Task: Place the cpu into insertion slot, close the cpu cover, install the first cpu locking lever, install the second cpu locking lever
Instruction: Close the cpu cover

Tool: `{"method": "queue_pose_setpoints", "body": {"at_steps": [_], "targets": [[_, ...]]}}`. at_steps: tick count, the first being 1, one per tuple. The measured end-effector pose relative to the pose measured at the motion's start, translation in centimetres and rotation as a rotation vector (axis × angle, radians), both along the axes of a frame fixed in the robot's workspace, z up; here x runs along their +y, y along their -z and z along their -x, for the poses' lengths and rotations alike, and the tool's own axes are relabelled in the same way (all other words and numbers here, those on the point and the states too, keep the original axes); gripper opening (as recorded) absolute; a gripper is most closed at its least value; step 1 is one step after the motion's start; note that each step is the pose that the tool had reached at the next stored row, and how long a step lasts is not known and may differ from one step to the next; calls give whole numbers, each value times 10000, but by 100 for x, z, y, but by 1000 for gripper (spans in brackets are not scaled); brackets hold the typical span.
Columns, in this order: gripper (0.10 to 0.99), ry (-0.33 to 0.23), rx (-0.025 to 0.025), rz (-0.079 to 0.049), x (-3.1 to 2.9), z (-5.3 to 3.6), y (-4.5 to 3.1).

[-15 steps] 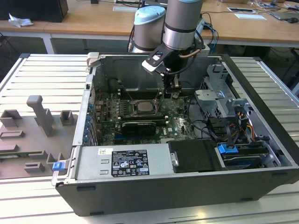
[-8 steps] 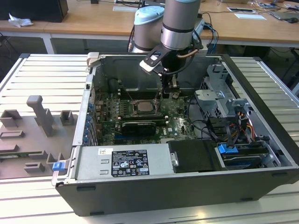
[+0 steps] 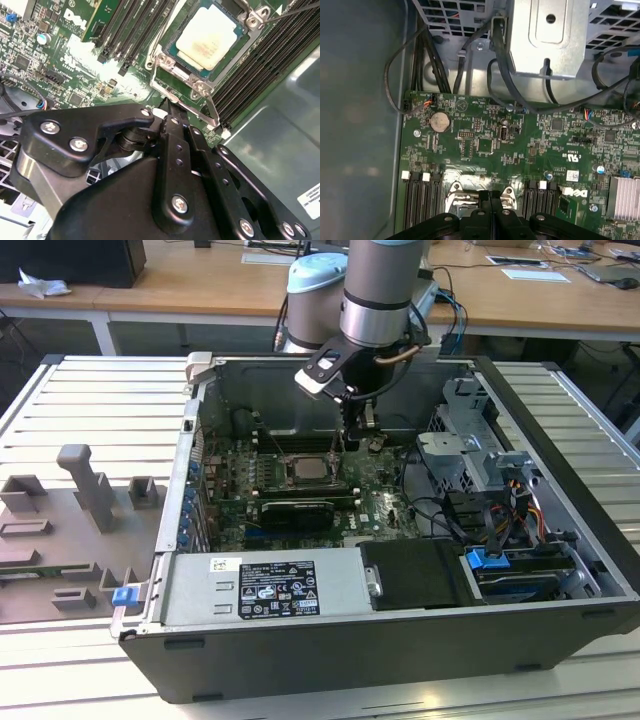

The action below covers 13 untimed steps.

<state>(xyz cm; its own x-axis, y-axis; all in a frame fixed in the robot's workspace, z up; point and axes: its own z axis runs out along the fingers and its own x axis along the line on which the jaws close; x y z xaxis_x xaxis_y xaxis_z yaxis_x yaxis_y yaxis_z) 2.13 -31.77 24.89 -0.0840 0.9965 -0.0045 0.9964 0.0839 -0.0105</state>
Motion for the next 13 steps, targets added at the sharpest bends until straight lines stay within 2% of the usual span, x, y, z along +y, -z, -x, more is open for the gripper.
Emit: {"method": "queue_pose_setpoints", "body": {"at_steps": [4,8,10,13], "targets": [[106,0,-1,-1,0,67,3],[106,0,-1,-2,0,175,17],[106,-1,0,0,0,206,39],[106,-8,-1,-1,1,246,113]]}}
